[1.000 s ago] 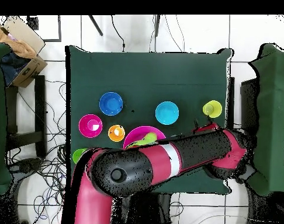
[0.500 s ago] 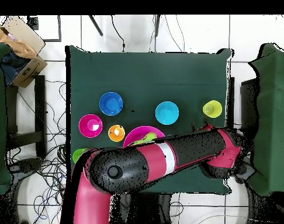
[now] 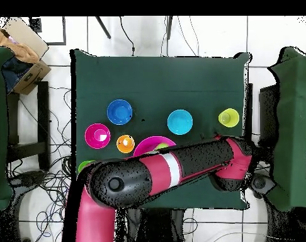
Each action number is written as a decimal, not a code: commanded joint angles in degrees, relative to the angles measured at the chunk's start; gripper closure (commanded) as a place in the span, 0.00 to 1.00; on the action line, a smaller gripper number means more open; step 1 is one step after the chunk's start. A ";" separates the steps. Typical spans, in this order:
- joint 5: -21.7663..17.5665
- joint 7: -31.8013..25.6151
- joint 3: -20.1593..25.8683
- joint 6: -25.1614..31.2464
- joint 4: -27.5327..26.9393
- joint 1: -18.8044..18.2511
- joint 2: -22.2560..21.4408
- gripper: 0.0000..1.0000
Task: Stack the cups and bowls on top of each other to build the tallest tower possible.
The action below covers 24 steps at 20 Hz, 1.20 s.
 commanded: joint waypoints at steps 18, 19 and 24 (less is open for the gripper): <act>-6.23 -5.67 2.41 13.82 -6.74 6.25 6.21 0.00; -5.38 -3.78 3.74 12.40 -6.31 5.46 4.63 0.00; -4.21 2.56 11.50 -2.31 -3.33 0.15 -3.90 0.00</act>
